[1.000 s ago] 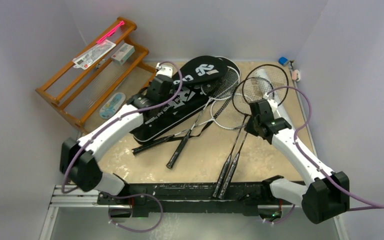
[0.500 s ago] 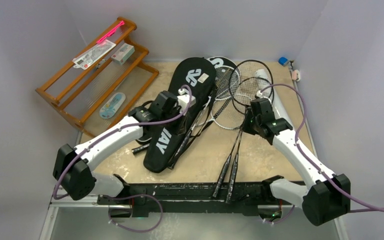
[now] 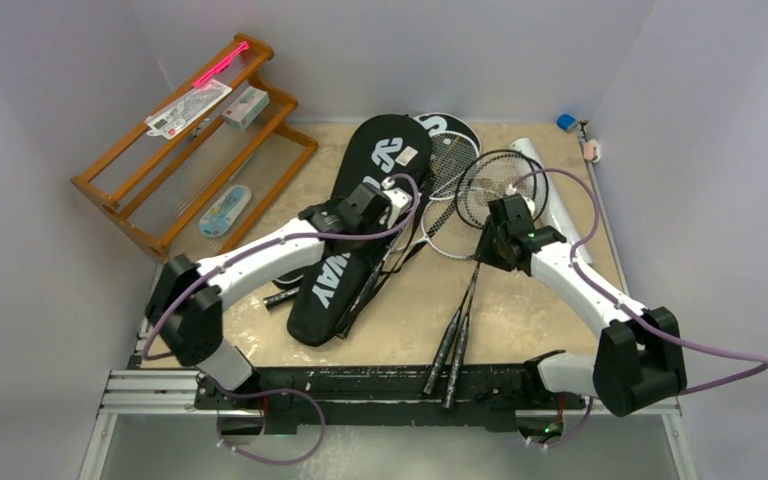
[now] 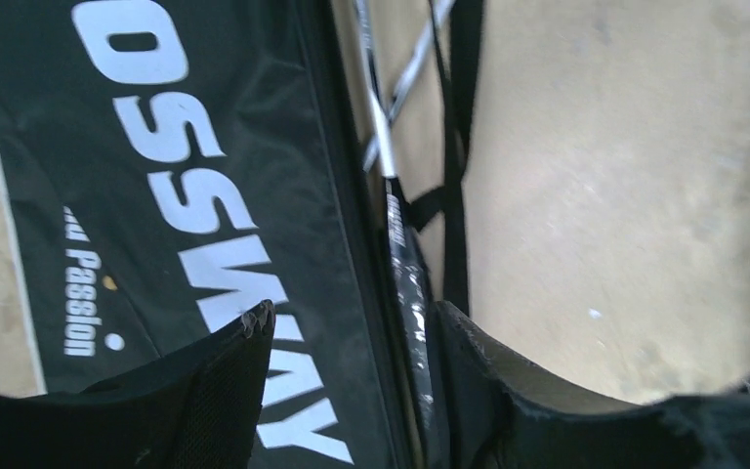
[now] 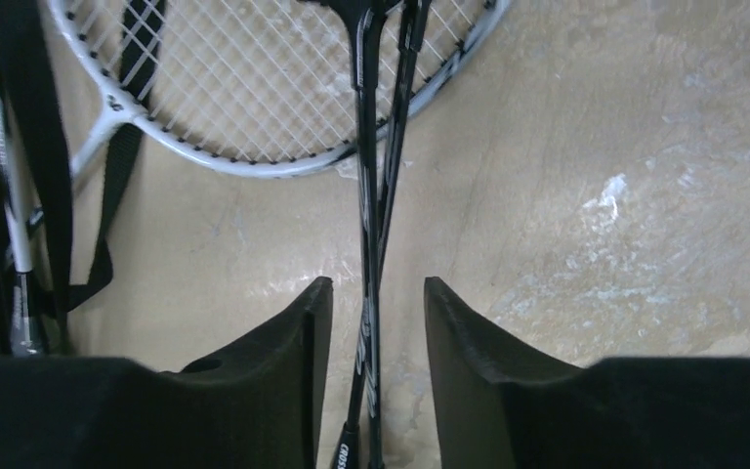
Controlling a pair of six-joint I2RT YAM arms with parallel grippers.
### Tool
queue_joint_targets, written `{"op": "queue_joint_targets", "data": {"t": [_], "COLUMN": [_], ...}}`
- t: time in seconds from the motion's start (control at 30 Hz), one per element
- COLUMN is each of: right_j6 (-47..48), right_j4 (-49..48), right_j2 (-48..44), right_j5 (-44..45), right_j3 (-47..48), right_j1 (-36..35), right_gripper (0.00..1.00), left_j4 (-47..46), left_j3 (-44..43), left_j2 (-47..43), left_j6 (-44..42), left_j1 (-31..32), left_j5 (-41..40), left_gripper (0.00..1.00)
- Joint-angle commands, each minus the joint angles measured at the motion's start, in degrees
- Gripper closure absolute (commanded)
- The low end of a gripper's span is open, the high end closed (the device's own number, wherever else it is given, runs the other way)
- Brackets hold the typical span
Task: Pack up the badminton gear
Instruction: Place the racket bag at the center of the board, then open the racket bag at the center of the board.
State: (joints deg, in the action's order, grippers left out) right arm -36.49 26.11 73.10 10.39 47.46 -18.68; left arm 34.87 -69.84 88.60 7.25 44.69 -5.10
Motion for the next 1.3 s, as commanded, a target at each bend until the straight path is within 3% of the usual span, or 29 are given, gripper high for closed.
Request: {"op": "queue_joint_targets", "data": {"t": [0.0,0.27,0.53,0.7,0.83,1.03,1.13,1.27], "right_j6": [3.3,0.5,-2.7,-4.7,-5.9,-5.0,-4.8,-4.8], "right_j4": [-4.4,-17.4,-23.8,-28.6,-30.1,-35.8,-36.7,-35.0], "right_j2": [-1.8,0.5,10.9,16.6,23.1,30.1,30.7,30.5], "right_j5": [-2.3,-18.2,-20.2,-21.9,-20.2,-25.6,-25.5,-24.8], "right_j3": [3.0,1.8,6.9,7.3,9.0,12.1,12.9,13.2], "right_j1": [-0.2,-4.7,-11.1,-11.6,-12.0,-12.0,-12.0,-12.0], "right_gripper": [0.54,0.55,0.55,0.4,0.41,0.44,0.57,0.97], "left_j4": [-0.1,-7.3,-9.2,-8.8,-9.6,-10.6,-11.4,-13.0], "left_j3": [-4.4,-0.1,1.6,1.4,2.2,3.1,4.1,5.3], "left_j2": [6.7,7.7,9.5,9.5,7.4,4.7,2.7,0.5], "left_j6": [-2.1,0.6,-0.9,-1.0,-0.1,-0.4,-0.7,-1.0], "left_j1": [0.6,-3.9,-4.4,-4.5,-4.5,-4.6,-4.6,-4.6], "left_j5": [-11.1,-4.1,-1.3,-1.8,-0.5,-2.2,-3.3,-4.4], "left_gripper": [0.44,0.55,0.53,0.53,0.53,0.53,0.53,0.53]}}
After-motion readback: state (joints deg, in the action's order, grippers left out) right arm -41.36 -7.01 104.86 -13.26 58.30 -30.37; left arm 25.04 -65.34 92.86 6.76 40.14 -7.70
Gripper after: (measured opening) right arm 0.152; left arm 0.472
